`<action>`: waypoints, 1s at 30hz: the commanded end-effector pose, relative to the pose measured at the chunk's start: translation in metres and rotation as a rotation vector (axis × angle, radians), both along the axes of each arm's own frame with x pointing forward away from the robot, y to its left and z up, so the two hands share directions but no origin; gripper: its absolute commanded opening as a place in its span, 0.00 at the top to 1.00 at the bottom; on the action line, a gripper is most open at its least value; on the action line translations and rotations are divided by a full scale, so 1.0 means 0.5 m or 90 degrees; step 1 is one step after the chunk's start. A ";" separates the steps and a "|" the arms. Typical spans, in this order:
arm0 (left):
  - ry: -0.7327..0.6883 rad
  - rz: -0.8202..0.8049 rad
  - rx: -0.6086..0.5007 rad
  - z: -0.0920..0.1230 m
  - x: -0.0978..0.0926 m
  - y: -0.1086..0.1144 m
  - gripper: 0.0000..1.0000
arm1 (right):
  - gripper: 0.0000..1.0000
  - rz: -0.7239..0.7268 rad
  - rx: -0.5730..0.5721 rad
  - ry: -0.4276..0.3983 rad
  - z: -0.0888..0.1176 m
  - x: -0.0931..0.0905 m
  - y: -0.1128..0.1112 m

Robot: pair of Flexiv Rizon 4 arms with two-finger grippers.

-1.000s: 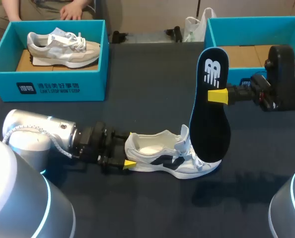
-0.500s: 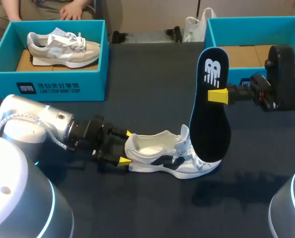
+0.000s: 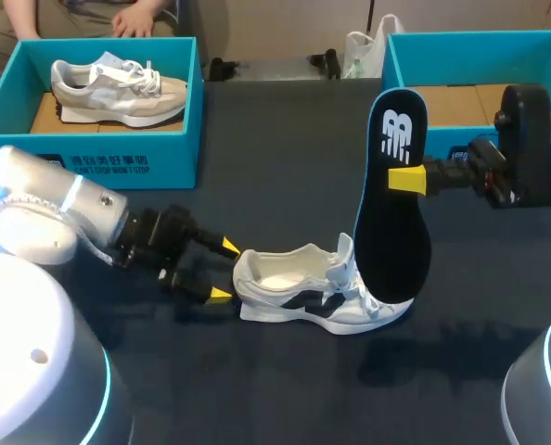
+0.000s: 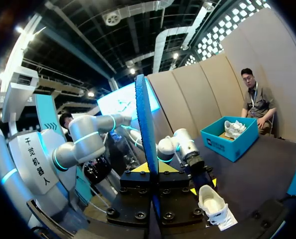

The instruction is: Take the shoe out of the shoebox, open the shoe tongue, remove and reinsert the insole, then place the shoe into the shoebox

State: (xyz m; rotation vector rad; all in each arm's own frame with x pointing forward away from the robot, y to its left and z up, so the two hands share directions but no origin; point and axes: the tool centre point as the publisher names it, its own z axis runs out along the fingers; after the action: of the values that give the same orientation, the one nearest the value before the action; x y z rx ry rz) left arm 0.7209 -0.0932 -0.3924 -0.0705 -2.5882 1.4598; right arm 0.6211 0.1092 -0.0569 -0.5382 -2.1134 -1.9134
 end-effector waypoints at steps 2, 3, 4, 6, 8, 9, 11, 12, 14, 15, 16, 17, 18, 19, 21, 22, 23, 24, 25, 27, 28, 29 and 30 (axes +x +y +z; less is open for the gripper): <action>0.014 -0.035 0.090 0.035 0.008 0.019 0.00 | 1.00 -0.001 -0.002 0.001 0.000 -0.002 0.001; 0.014 -0.035 0.090 0.035 0.008 0.019 0.00 | 1.00 -0.001 -0.002 0.001 0.000 -0.002 0.001; 0.014 -0.035 0.090 0.035 0.008 0.019 0.00 | 1.00 -0.001 -0.002 0.001 0.000 -0.002 0.001; 0.014 -0.035 0.090 0.035 0.008 0.019 0.00 | 1.00 -0.001 -0.002 0.001 0.000 -0.002 0.001; 0.014 -0.035 0.090 0.035 0.008 0.019 0.00 | 1.00 -0.001 -0.002 0.001 0.000 -0.002 0.001; 0.014 -0.035 0.090 0.035 0.008 0.019 0.00 | 1.00 -0.001 -0.002 0.001 0.000 -0.002 0.001; 0.010 -0.010 0.134 0.038 0.011 0.014 0.00 | 1.00 -0.001 -0.002 0.001 0.000 -0.002 0.001; -0.005 -0.018 0.136 0.042 0.011 0.012 0.00 | 1.00 -0.001 -0.002 0.001 0.000 -0.002 0.001; -0.006 -0.004 0.192 0.053 0.013 0.012 0.00 | 1.00 -0.001 -0.002 0.001 0.000 -0.002 0.001; -0.028 -0.005 0.216 0.059 0.012 0.013 0.00 | 1.00 -0.001 -0.002 0.001 0.000 -0.002 0.001; -0.045 0.012 0.251 0.066 0.010 0.014 0.00 | 1.00 -0.001 -0.002 0.001 0.000 -0.002 0.001; -0.055 0.011 0.273 0.073 0.009 0.014 0.00 | 1.00 -0.001 -0.002 0.001 0.000 -0.002 0.001; -0.070 0.021 0.284 0.083 0.007 0.016 0.00 | 1.00 -0.001 -0.002 0.001 0.000 -0.002 0.001; -0.060 0.029 0.303 0.093 0.008 0.017 0.00 | 1.00 -0.001 -0.002 0.001 0.000 -0.002 0.001; -0.063 0.015 0.334 0.102 0.006 0.018 0.00 | 1.00 -0.001 -0.002 0.001 0.000 -0.002 0.001; -0.056 0.012 0.365 0.105 0.007 0.018 0.00 | 1.00 -0.001 -0.002 0.001 0.000 -0.002 0.001; -0.073 0.004 0.375 0.105 0.005 0.016 0.00 | 1.00 -0.001 -0.002 0.001 0.000 -0.002 0.001; -0.062 -0.005 0.386 0.107 0.003 0.016 0.00 | 1.00 -0.001 -0.002 0.001 0.000 -0.002 0.001; -0.073 -0.001 0.413 0.109 0.001 0.015 0.00 | 1.00 -0.001 -0.002 0.001 0.000 -0.002 0.001; -0.067 -0.012 0.446 0.110 0.001 0.014 0.00 | 1.00 -0.001 -0.002 0.001 0.000 -0.002 0.001; -0.076 -0.012 0.457 0.111 0.001 0.014 0.00 | 1.00 -0.001 -0.002 0.001 0.000 -0.002 0.001; -0.073 -0.012 0.463 0.112 0.000 0.014 0.00 | 1.00 -0.001 -0.002 0.001 0.000 -0.002 0.001; -0.072 -0.012 0.467 0.114 0.001 0.014 0.00 | 1.00 -0.001 -0.002 0.001 0.000 -0.002 0.001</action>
State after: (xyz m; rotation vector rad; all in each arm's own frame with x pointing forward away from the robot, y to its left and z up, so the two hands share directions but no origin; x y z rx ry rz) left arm 0.7194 -0.0835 -0.3427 -0.0726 -2.9693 0.7253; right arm 0.6212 0.1090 -0.0568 -0.5380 -2.1133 -1.9134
